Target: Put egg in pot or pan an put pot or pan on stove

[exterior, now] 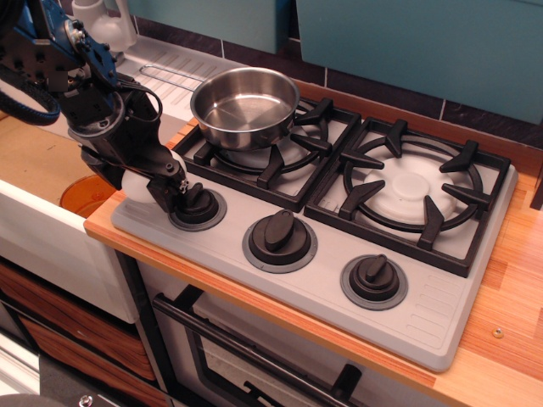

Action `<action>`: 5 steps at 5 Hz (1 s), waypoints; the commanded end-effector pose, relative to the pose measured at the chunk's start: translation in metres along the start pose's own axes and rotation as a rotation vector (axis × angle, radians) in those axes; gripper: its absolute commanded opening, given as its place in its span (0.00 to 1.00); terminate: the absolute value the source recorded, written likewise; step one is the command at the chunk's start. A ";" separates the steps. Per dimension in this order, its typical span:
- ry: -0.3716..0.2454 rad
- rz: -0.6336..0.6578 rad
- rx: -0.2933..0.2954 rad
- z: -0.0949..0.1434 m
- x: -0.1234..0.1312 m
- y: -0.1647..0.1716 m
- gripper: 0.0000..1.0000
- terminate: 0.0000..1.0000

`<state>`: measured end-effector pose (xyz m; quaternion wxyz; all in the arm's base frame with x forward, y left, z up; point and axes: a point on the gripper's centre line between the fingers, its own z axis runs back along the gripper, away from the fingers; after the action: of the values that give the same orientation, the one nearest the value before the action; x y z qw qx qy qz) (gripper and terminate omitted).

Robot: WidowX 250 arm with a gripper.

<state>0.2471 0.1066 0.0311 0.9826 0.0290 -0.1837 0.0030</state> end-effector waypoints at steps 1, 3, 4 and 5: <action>-0.042 -0.037 0.001 0.004 0.021 -0.002 1.00 0.00; -0.017 -0.017 -0.055 0.005 0.028 -0.003 0.00 0.00; 0.001 -0.002 -0.070 0.009 0.029 -0.007 0.00 0.00; 0.022 -0.017 -0.066 0.021 0.031 -0.007 0.00 0.00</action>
<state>0.2578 0.0951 0.0472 0.9897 -0.0165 -0.1418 -0.0059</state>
